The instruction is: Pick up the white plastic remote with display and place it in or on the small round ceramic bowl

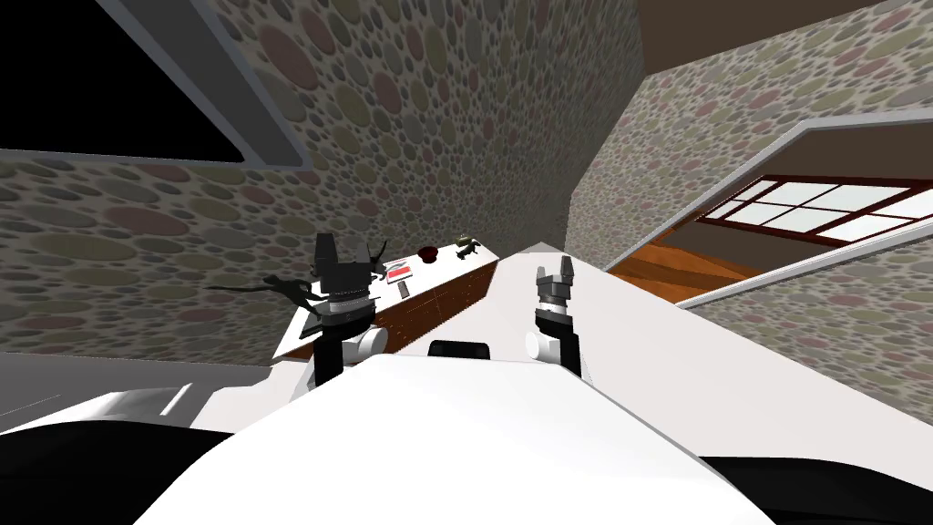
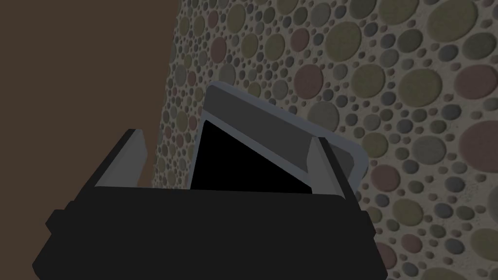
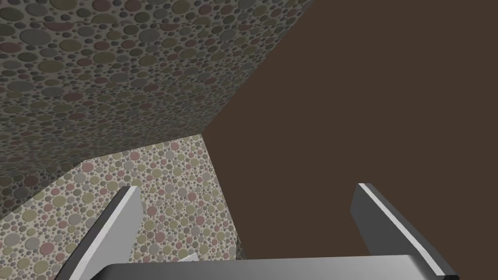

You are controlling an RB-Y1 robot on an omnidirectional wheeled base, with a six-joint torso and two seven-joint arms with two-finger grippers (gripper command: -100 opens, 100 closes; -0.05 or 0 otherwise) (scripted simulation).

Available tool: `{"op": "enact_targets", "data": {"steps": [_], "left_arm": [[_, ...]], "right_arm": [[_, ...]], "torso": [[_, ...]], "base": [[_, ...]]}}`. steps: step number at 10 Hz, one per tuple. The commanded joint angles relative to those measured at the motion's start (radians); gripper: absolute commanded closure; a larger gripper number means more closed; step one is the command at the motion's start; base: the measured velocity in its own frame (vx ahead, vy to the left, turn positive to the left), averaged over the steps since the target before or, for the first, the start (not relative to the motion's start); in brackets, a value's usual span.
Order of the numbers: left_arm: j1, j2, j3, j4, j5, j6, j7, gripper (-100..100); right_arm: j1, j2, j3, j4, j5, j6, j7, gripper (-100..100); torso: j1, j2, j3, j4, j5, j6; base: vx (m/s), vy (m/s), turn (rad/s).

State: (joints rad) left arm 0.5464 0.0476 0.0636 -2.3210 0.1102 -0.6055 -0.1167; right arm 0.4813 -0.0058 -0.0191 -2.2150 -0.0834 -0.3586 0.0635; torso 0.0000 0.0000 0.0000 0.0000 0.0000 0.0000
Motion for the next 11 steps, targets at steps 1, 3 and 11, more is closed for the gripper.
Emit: {"op": "enact_targets", "data": {"steps": [1,3,11], "left_arm": [[0.013,0.031,-0.02,-0.006,0.002,0.016,0.006,-100],[0.031,0.067,-0.048,-0.015,0.005,0.039,0.016,-100],[0.146,0.274,-0.214,-0.031,0.03,0.174,0.081,-100]], "right_arm": [[0.0,0.0,0.0,0.0,0.0,0.0,0.0,0],[0.0,0.0,0.0,0.0,0.0,0.0,0.0,0],[0.0,0.0,0.0,0.0,0.0,0.0,0.0,0]], "torso": [[0.0,0.0,0.0,0.0,0.0,0.0],[-0.007,0.0,0.0,0.0,-0.001,0.0],[-0.013,0.001,0.0,0.0,-0.003,0.0]], "base": [[-0.004,-0.055,-0.093],[-0.005,-0.114,-0.089],[-0.012,-0.155,-0.129]]}}
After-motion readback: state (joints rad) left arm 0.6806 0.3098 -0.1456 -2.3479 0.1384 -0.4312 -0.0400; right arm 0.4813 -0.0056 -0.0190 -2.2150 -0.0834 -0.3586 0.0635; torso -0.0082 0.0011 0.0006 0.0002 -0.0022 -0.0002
